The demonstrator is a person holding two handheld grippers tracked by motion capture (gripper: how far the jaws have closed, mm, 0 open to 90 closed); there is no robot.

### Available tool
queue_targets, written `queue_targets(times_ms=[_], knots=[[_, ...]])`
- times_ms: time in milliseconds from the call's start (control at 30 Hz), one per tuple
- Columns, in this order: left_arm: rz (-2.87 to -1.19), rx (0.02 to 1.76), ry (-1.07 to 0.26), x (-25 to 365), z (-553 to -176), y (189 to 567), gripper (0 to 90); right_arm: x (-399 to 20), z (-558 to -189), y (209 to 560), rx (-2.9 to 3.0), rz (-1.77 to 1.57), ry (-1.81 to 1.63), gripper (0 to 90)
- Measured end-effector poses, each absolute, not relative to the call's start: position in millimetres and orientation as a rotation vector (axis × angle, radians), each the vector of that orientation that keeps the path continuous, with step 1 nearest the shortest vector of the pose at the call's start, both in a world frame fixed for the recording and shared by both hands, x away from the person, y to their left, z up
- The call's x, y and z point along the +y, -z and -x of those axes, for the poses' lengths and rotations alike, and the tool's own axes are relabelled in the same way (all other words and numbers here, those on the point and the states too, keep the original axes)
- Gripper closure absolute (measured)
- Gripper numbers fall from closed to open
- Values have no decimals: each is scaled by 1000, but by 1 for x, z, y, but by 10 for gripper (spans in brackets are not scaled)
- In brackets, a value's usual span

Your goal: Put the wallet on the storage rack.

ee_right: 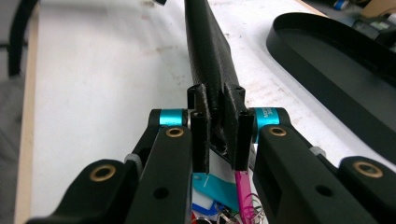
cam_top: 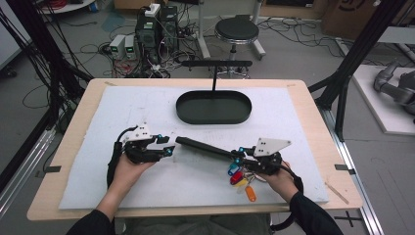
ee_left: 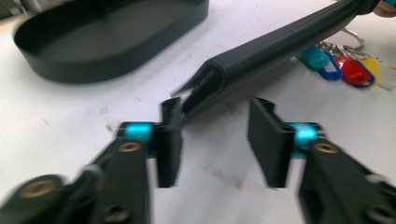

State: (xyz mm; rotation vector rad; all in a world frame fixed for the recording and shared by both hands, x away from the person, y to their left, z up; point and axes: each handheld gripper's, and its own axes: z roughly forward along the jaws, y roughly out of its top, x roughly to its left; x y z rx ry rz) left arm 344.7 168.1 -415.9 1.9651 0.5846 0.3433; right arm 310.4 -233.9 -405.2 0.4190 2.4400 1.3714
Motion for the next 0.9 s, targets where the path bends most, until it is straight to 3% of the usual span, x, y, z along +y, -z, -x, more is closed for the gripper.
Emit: queue_targets(times_ms=[167,300,600,700,900], knots=[[-1977,545,-382,159,-353,413,377,-240,-320,404,2443,-492,-1438,826],[-1980,486,-398,154,-361,420,366,-242,-326,404,2453,-517,-1465,825],[-1927,421,-290,144,-383,426,355,-245,-334,403,2475,-545,-1503,821],[-1928,381,-270,140,-385,427,409,-245,-335,403,2476,-551,-1506,818],[-1968,329,-325,139,-385,428,605,-247,-336,403,2469,-563,-1516,807]])
